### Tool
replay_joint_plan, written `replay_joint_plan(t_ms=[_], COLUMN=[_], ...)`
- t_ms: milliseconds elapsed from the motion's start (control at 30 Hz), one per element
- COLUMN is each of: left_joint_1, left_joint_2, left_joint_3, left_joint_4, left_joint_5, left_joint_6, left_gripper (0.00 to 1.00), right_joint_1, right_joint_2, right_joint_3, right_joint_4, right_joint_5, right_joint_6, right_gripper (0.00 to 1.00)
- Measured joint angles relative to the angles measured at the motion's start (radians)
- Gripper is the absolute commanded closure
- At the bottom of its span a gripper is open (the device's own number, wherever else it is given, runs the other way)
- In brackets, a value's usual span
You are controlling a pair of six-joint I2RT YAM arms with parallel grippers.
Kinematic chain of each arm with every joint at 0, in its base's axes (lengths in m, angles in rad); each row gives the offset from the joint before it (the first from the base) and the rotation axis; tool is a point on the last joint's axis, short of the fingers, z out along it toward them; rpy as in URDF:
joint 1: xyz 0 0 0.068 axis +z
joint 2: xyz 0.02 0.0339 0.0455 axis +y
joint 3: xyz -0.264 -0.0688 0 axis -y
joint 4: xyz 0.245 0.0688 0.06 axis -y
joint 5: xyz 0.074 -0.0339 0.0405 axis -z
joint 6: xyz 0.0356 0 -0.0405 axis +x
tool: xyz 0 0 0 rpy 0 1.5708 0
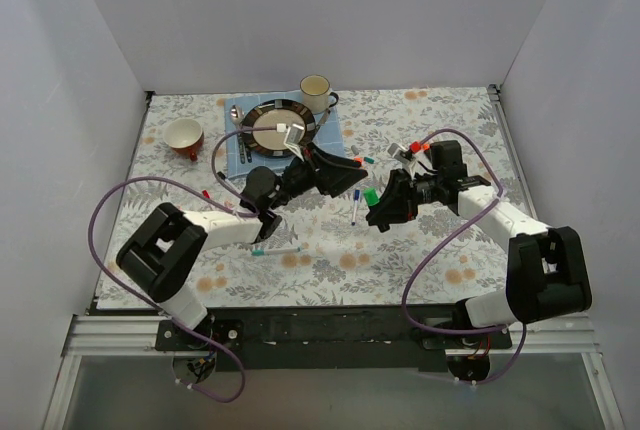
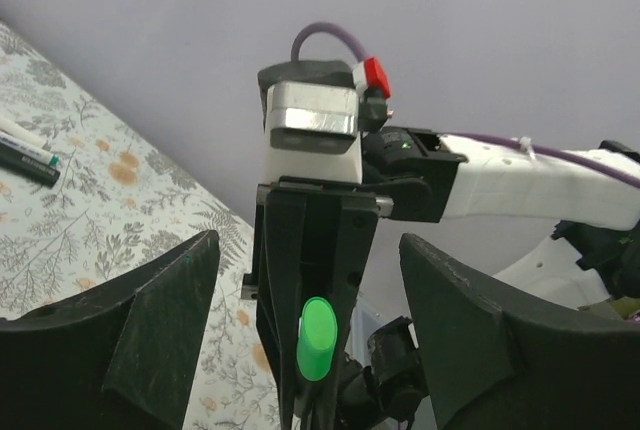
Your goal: Open the pen caps
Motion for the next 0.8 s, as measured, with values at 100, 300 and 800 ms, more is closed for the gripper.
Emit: replay_joint_plan(t_ms=[100,300,800], left_joint_1=[-0.044,-0.121,-0.189], left_joint_2=[0.058,0.097,0.128], left_joint_3=[0.0,0.0,0.01], left_joint_4=[0.02,0.017,0.004], left_joint_5=[-0.024,-0.057,-0.142], left_joint_6=[0.016,0.052,0.108], left_gripper=[0.29,0.36,0.95], right_joint_1=[-0.001,-0.013,-0.042], right_joint_2=[0.009,0.013,0.014], right_joint_3=[-0.001,-0.001,-0.001], right_joint_4=[0.012,0.027,0.027], right_joint_5=[0.0,0.0,-0.008], right_joint_6=[0.018,0.034,0.038], right_gripper=[0.99,0.99,0.99])
